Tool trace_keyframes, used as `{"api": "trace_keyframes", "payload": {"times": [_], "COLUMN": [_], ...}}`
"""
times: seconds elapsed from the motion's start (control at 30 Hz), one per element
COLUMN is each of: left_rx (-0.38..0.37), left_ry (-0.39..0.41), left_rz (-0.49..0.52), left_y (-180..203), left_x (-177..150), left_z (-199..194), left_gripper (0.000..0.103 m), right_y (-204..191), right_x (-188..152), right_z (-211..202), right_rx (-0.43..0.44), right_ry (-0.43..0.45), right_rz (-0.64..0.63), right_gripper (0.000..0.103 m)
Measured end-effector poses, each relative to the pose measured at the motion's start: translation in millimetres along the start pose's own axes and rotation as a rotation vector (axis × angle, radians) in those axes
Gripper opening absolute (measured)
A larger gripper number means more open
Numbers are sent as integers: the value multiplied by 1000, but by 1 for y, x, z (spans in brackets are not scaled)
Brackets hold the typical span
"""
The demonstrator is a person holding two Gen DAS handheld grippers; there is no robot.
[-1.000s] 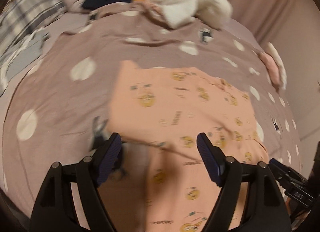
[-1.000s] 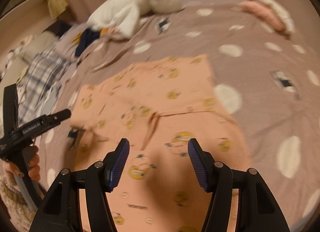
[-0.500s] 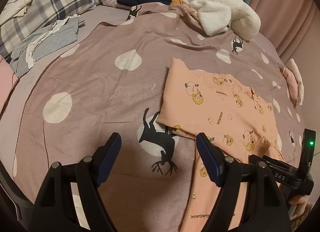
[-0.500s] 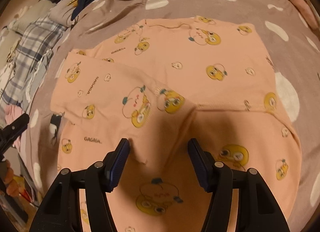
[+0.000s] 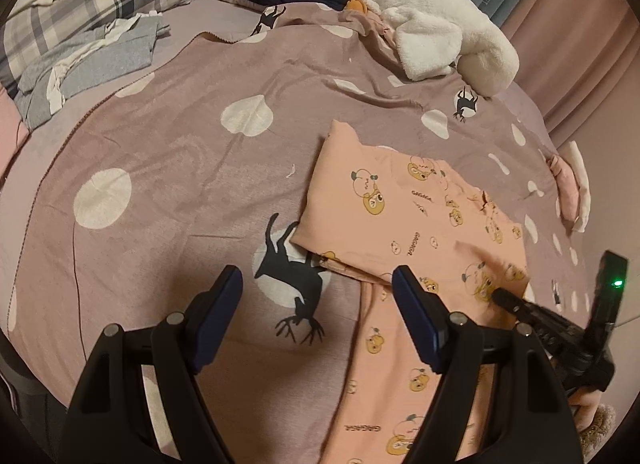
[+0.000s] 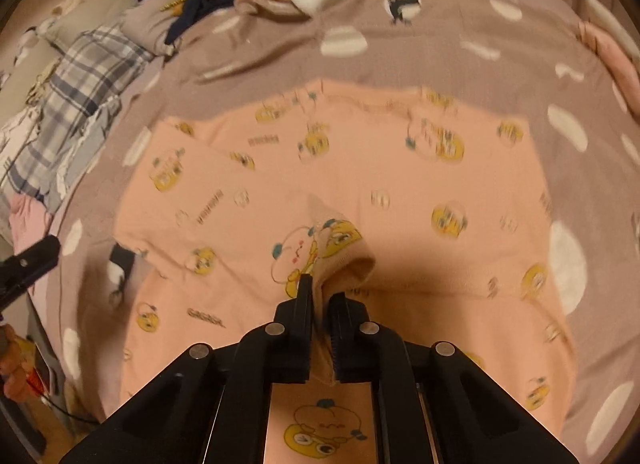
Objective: Fold small clothes
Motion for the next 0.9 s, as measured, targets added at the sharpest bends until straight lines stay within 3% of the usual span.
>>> {"api": "trace_keyframes", "payload": {"times": [0.17,0.47,0.8,0.9], "left_rx": [-26,-66,-72,-78], "left_ry": [-4,-15,-7,-17], "left_rz": [-41,-72,-14,1], "left_y": [2,12,33,38], "left_x": [5,12,26,31], "left_z": [-2,-2,6,16], "left_gripper": [77,77,76,66], "right_y": [-10,-11,8,18], "right_x": [36,91,105,105], "right_z": [-38,-90,-114,-117], "right_rx": [32,11,-35,-46], "right_ry": [96,248,316,325], "right_rz": [-39,-59,-17,11], "right_gripper": [8,8,7,7]}}
Point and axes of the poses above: each gripper's, at about its wrist camera, not at the fingertips, and z roughly the way its jaws point, y to its right, x to its top, the point moved 6 cm from there along z, roughly the way its jaws point, and after that the axes turned 2 degrees about -z, right-handed, at the moved point
